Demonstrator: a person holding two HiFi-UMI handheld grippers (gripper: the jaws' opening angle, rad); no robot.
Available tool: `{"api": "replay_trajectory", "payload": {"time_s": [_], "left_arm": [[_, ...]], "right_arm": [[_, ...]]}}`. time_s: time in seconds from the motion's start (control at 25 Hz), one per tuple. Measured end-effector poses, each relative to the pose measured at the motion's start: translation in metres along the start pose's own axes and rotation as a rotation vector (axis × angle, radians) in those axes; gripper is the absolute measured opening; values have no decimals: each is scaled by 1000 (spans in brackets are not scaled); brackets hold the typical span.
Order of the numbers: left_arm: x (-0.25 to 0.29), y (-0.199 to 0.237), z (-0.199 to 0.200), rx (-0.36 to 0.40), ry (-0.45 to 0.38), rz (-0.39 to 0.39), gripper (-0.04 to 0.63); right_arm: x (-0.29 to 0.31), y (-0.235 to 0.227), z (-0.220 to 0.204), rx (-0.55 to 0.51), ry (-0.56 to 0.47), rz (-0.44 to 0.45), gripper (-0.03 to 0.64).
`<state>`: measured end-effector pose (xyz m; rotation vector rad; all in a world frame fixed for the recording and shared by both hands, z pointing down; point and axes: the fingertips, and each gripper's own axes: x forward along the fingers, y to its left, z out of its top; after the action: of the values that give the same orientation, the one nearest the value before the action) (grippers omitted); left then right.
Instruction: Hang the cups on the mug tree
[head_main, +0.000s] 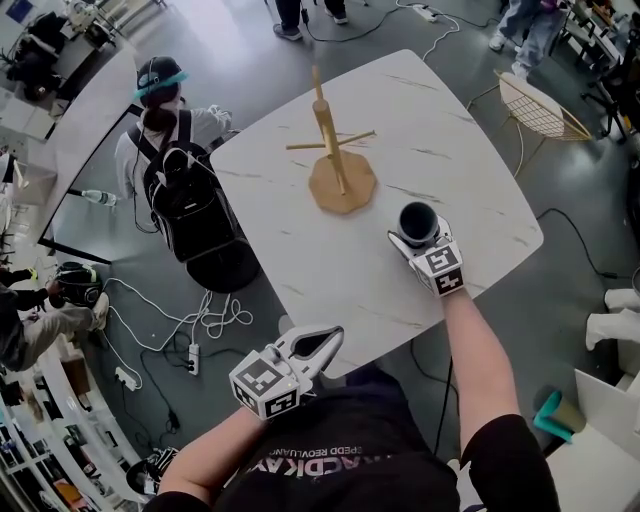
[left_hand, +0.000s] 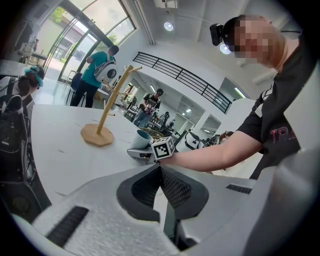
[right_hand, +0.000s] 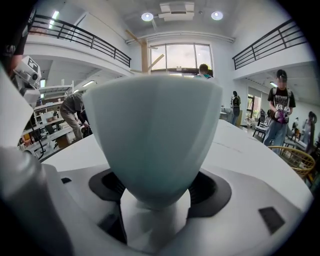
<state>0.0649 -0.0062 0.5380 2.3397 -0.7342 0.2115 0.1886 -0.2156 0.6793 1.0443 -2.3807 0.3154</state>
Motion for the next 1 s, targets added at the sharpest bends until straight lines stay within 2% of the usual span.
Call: {"api": "replay_trajectory", "payload": {"time_s": [0.24,0.44,0.64,1.0], "left_arm": [[3,0,1,6,-3,-8,-6],[6,-4,2,15,-9,-26,-6],[1,-10,4,27,-20,-36,-6],[-5,-14,15,54,-48,-50,-6]], "right_arm": [[-5,-8,-3,-21,58,-38,342],[-12,-17,2,-121,140,-96,341],[-22,-20,26,-237,171,-148,339],[-26,-33,72,-337,199,-239,337]]}}
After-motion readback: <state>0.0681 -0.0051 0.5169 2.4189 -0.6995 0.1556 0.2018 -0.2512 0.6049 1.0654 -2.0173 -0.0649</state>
